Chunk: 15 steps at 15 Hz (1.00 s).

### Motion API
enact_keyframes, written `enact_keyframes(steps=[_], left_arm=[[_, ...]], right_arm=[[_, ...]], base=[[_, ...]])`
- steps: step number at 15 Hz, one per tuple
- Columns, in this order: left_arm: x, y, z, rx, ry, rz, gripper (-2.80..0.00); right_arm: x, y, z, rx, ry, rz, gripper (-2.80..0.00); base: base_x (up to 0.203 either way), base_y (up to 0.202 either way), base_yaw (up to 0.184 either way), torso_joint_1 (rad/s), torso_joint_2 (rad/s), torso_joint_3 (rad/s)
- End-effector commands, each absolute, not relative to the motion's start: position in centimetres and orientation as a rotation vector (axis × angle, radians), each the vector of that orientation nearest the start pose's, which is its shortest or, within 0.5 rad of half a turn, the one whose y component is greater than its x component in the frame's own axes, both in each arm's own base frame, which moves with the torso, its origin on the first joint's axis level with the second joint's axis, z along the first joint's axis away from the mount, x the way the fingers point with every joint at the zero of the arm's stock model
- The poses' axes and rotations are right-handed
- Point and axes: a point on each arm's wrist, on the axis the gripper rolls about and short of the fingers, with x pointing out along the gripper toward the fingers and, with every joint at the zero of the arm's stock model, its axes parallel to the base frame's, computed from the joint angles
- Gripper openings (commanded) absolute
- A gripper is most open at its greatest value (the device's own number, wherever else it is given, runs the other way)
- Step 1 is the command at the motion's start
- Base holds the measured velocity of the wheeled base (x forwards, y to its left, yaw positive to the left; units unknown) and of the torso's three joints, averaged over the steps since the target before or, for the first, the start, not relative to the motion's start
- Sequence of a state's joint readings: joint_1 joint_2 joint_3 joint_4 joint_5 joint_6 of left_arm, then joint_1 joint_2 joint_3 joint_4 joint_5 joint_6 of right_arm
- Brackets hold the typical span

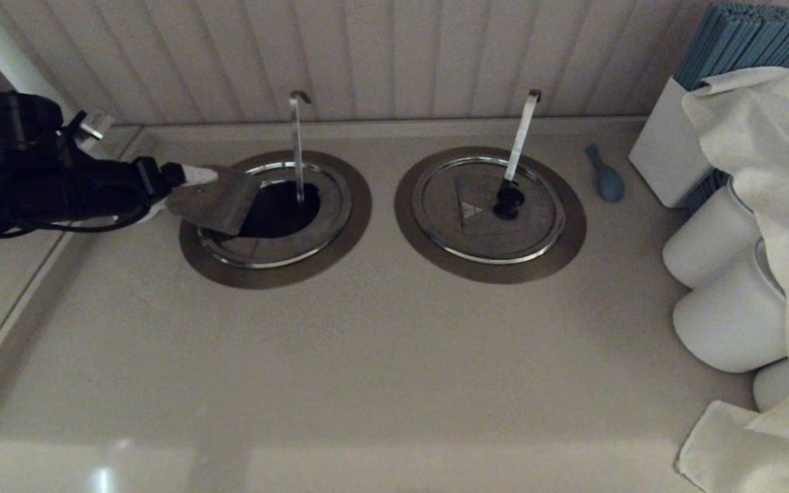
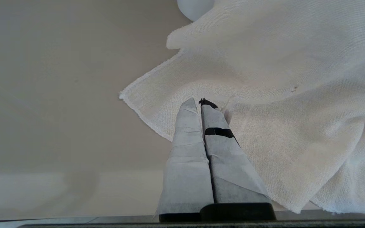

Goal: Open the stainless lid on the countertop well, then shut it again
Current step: Close the lid

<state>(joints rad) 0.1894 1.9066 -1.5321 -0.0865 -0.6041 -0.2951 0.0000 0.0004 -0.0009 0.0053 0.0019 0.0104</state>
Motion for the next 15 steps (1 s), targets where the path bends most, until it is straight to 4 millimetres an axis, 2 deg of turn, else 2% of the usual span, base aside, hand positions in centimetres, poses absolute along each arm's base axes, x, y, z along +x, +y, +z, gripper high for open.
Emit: enact_keyframes(steps=[1, 15], left_arm=[[37.9, 5.8, 26.2, -0.402, 0.327, -0.378, 0.0], [36.9, 5.1, 27.4, -0.39, 0.305, -0.394, 0.0]], right_arm=[[-2.3, 0.0, 7.5, 0.011, 0.005, 0.003, -2.8], [-2.3, 0.0, 7.5, 0.011, 0.004, 0.003, -2.8]], base=[[0.0, 0.0, 0.0, 0.0, 0.0, 0.0], [0.0, 0.0, 0.0, 0.0, 0.0, 0.0]])
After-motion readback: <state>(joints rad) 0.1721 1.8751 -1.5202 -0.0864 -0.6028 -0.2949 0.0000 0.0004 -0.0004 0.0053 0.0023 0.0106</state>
